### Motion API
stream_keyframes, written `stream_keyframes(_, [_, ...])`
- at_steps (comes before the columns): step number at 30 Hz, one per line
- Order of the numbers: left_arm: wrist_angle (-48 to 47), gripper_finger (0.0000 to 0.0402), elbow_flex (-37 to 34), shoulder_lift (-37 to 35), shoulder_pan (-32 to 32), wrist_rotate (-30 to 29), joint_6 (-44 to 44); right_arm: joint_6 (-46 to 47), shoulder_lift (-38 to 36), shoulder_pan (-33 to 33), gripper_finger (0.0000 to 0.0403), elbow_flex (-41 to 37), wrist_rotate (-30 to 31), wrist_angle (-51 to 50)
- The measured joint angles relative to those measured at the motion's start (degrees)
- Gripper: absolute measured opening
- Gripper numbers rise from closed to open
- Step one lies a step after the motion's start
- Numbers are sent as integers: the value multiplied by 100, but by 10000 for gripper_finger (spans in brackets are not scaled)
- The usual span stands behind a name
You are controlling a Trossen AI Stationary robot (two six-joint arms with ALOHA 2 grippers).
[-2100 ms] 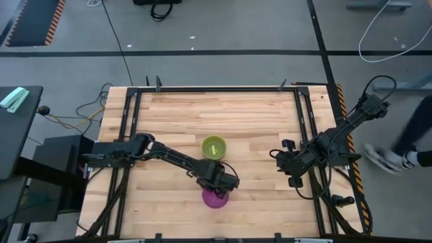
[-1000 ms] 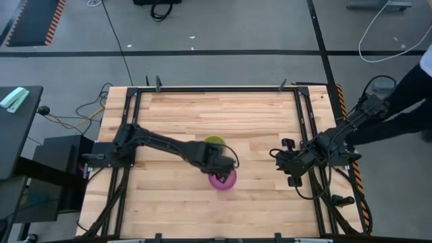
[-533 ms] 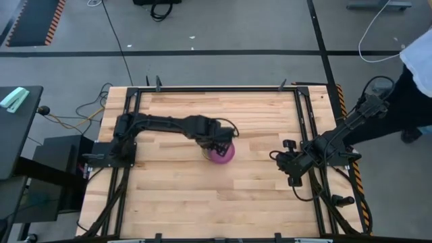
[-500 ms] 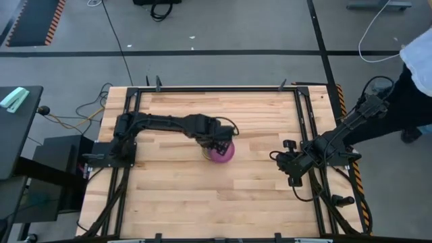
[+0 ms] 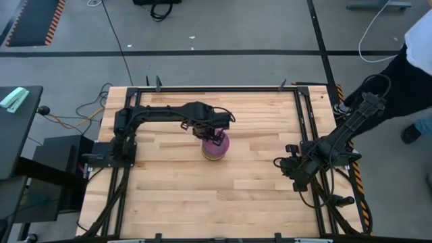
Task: Nest bowls inside each other
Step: Stack the purple bowl on top of the green bowl
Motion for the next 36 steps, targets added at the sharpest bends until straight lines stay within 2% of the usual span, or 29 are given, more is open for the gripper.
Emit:
stream_keyframes(10, [113,7,-5,2,67,33,10,247,0,250,94,-2,51,35])
stream_keyframes(20, [363,7,-604,11,261,399,10,419,0,519,94,-2,147,44])
stream_keyframes(36, [1007,7,-816,5,289,642,57,479,0,549,94,-2,247,45])
